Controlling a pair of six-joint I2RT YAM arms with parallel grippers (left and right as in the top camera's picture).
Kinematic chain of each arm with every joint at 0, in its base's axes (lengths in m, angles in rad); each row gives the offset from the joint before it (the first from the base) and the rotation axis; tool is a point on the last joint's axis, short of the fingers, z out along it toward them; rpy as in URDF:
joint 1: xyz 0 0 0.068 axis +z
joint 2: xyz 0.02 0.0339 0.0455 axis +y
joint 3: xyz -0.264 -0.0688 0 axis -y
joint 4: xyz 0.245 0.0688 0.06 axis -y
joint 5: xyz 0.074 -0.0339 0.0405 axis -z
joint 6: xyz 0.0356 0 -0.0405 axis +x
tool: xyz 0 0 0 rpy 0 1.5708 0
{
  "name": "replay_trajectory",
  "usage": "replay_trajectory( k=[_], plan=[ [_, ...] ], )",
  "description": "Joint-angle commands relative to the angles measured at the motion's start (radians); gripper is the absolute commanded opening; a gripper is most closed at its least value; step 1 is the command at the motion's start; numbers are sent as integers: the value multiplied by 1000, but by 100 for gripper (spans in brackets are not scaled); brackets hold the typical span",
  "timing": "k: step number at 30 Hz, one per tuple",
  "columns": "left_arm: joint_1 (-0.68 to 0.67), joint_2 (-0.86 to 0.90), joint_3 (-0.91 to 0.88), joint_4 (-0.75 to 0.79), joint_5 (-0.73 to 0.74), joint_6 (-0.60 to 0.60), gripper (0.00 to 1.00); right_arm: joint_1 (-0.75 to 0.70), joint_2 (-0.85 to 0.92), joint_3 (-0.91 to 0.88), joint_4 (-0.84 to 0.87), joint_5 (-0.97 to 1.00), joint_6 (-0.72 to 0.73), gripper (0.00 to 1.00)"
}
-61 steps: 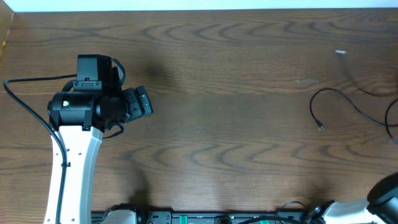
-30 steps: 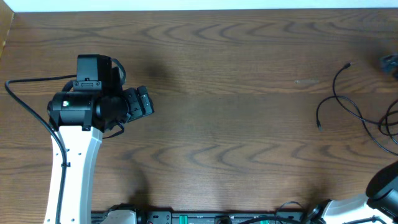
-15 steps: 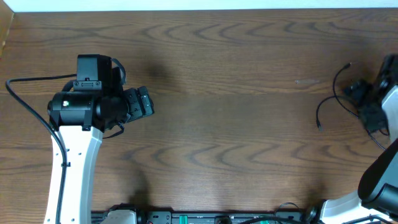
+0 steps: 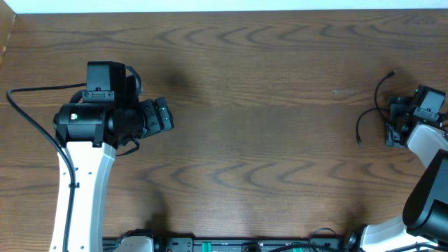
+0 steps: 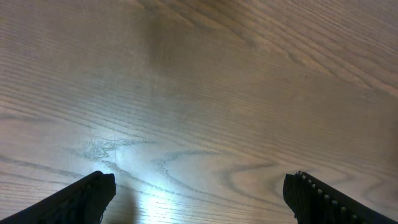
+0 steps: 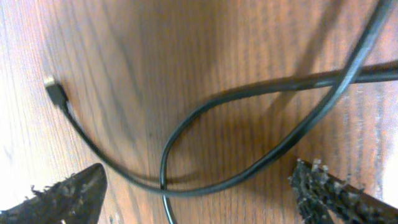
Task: Untangle cables
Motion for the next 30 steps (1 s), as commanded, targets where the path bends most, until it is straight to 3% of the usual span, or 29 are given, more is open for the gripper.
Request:
replay_trajectory(
  k=[1, 6, 15, 22, 30],
  plan=[
    [-2, -3, -2, -2, 1, 17, 93, 6, 18, -39, -11, 91, 60, 89],
    [-2, -3, -2, -3, 2, 16, 92, 6, 61, -39, 19, 135, 60, 86],
    [-3, -3, -2, -4, 6, 16, 92, 5, 224, -39, 164, 192, 60, 70],
    [-2, -3, -2, -16, 6, 16, 92, -10, 286, -39, 219, 262, 56, 52],
    [-3, -3, -2, -21, 5, 13, 93, -114, 285, -37, 317, 343, -83, 51]
  ],
)
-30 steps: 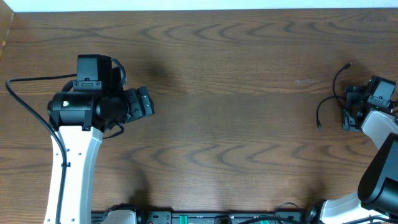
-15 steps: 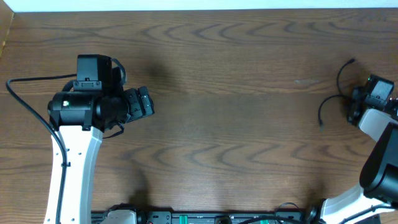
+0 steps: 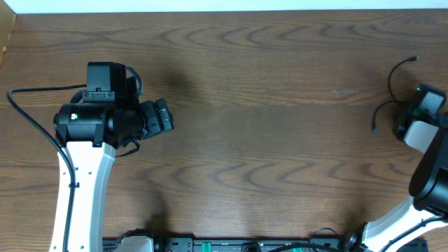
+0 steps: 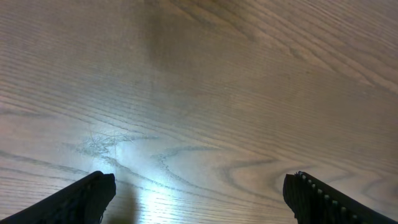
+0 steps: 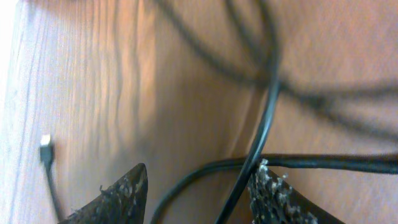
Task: Untangle cables
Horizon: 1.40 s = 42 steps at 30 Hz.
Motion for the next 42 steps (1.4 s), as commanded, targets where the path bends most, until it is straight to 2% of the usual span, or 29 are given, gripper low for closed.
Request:
replay_trajectory(
  k=[1, 4, 9, 15, 18, 19, 20, 21, 22, 23, 28, 32, 36, 42],
  plan=[
    [-2, -3, -2, -6, 2, 13, 92, -79, 84, -63, -32, 4, -76, 51],
    [-2, -3, -2, -6, 1, 9, 93, -144, 84, -63, -8, 4, -92, 51],
    [-3, -3, -2, -6, 1, 4, 92, -250, 84, -56, 77, 3, -205, 52],
    [-2, -2, -2, -2, 1, -13, 92, -347, 84, -19, 80, -47, -289, 52],
    [-2, -1, -2, -2, 1, -13, 92, -371, 84, -2, 80, -121, -311, 56],
    [-2, -1, -2, -2, 1, -13, 92, -371, 84, 0, 82, -143, -311, 59],
    [-2, 0, -2, -2, 1, -13, 92, -369, 84, 2, 87, -169, -311, 66],
    [-2, 2, -2, -2, 1, -13, 92, -366, 84, 3, 92, -195, -311, 78],
    [-2, 2, -2, -2, 1, -13, 92, -361, 84, 3, 98, -225, -311, 96],
    [-2, 4, -2, -2, 1, -13, 93, -355, 84, 4, 103, -249, -311, 99],
    [-2, 4, -2, -2, 0, -13, 92, -295, 77, 20, 93, -339, -311, 99],
    [-2, 4, -2, -1, 0, -12, 92, -196, 39, 56, 45, -337, -354, 99],
    [-2, 4, -2, -2, 0, -12, 92, -87, -26, 127, -51, -273, -373, 99],
    [-2, 4, -2, -2, 0, -8, 92, 3, -75, 212, -187, -169, -439, 99]
  ],
)
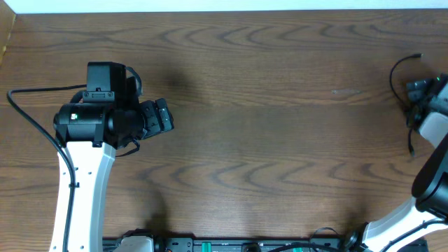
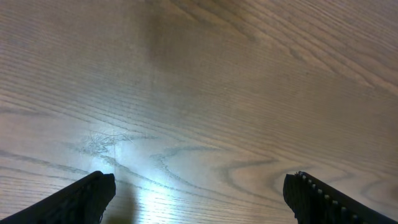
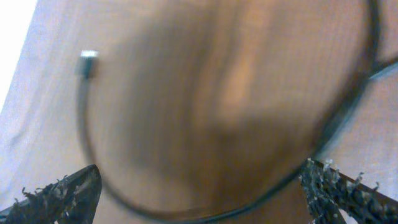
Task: Untangle cables
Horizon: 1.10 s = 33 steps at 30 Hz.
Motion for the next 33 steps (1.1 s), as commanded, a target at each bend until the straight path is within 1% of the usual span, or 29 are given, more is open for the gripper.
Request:
replay_trajectory(
  k=[1, 4, 6, 10, 11, 14, 17, 18, 22, 23, 24, 25, 26, 27, 28, 33],
  plan=[
    [-2, 4, -2, -3, 0, 0, 92, 34, -55, 61, -55, 82, -65, 99],
    [-2, 4, -2, -2, 0, 5, 92, 51, -55, 63, -126, 75, -64, 99],
    [-2, 4, -2, -2, 0, 10, 92, 66, -55, 63, -152, 29, -70, 99],
    [-2, 4, -2, 9, 0, 34, 92, 117, -55, 76, -148, -116, -201, 99],
    [-2, 4, -2, 12, 0, 34, 92, 135, -55, 87, -149, -136, -246, 99],
    [-2, 4, -2, 11, 0, 33, 92, 194, -59, 139, -175, -211, -451, 99],
    [-2, 4, -2, 6, 0, 34, 92, 237, -61, 200, -260, -319, -686, 99],
    [-2, 4, -2, 4, 0, 34, 92, 248, -61, 213, -290, -337, -733, 99],
    [-2, 4, -2, 4, 0, 34, 93, 270, -59, 219, -395, -361, -851, 99],
    [-2, 4, -2, 4, 0, 34, 92, 270, -58, 214, -425, -422, -914, 89],
    [-2, 4, -2, 4, 0, 34, 93, 270, -58, 208, -454, -499, -975, 57],
    [-2, 4, -2, 4, 0, 34, 92, 268, -58, 204, -474, -541, -991, 24],
    [-2, 4, -2, 5, 0, 37, 92, 265, -58, 203, -507, -548, -966, 10],
    [-2, 4, -2, 5, 0, 38, 93, 264, -58, 203, -523, -542, -951, 3],
    [-2, 4, -2, 5, 0, 38, 93, 265, -58, 203, -529, -530, -944, 1],
    [-2, 4, -2, 5, 0, 41, 93, 265, -58, 204, -521, -381, -859, 1]
  ],
)
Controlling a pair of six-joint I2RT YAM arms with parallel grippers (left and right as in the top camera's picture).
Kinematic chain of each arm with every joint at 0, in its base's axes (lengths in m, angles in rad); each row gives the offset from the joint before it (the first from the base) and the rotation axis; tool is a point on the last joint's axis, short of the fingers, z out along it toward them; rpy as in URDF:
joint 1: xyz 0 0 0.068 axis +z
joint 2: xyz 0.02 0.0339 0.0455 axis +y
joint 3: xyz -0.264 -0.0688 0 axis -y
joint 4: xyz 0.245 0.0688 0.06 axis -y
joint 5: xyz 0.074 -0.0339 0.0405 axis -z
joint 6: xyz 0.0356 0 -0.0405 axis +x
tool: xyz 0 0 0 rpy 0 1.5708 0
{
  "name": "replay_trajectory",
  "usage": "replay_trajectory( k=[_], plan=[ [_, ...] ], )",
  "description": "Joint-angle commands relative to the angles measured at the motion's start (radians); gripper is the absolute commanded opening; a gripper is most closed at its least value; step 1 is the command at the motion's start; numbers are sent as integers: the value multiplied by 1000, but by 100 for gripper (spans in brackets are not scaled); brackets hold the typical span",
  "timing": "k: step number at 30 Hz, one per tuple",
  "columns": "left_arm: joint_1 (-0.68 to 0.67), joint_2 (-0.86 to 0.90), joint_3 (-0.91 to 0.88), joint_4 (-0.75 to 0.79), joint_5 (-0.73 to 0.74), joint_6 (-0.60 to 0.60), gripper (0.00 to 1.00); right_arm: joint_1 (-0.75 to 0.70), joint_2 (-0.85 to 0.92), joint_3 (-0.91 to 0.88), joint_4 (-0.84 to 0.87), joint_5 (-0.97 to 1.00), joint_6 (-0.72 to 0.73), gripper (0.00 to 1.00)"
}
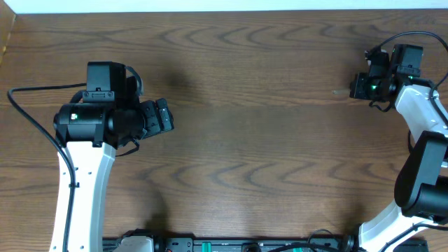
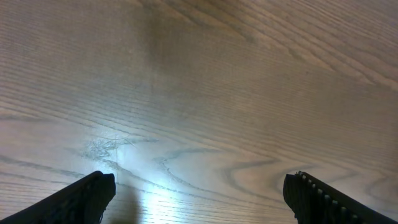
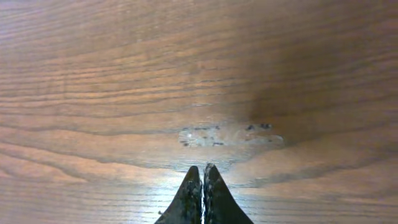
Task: Untangle cables
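No cable lies on the wooden table (image 1: 266, 140) in any view. A thin black line (image 1: 413, 33) arcs from my right wrist to the right edge; I cannot tell whether it is a task cable or the arm's own lead. My right gripper (image 1: 353, 88) (image 3: 203, 171) is at the back right with its fingers pressed together and nothing visible between them. It points at a pale scuff (image 3: 230, 134) on the wood. My left gripper (image 1: 166, 114) (image 2: 200, 196) hovers open over bare wood at the left.
The left arm's own black lead (image 1: 28, 115) loops near the left edge. The table's back edge (image 1: 224, 10) meets a white wall. A row of equipment (image 1: 231, 245) runs along the front edge.
My right gripper was open at the far right edge over a cable loop. It is now shut, further left, over the scuff. The loops at the right edge no longer show.
My right gripper first stood open over crossed cable loops at the right. Then its fingers stood closer together around a strand, with the cable further right. Then it was open at the table's edge, and now it is shut with no cable seen. The left arm stayed still.
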Motion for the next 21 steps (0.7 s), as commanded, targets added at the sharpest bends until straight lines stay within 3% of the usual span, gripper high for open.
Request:
replay_trajectory(
  k=[1, 7, 17, 21],
  plan=[
    [-2, 4, -1, -3, 0, 13, 92, -5, -11, -3, 5, 103, 41, 1],
    [-2, 4, -1, 6, 1, 13, 93, -6, 5, 41, -21, 170, 66, 1],
    [-2, 4, -1, -7, 1, 13, 93, -23, 233, 478, -320, 169, 18, 6],
    [-2, 4, -1, -7, 1, 13, 92, -35, 346, 671, -444, 169, 14, 1]
  ],
)
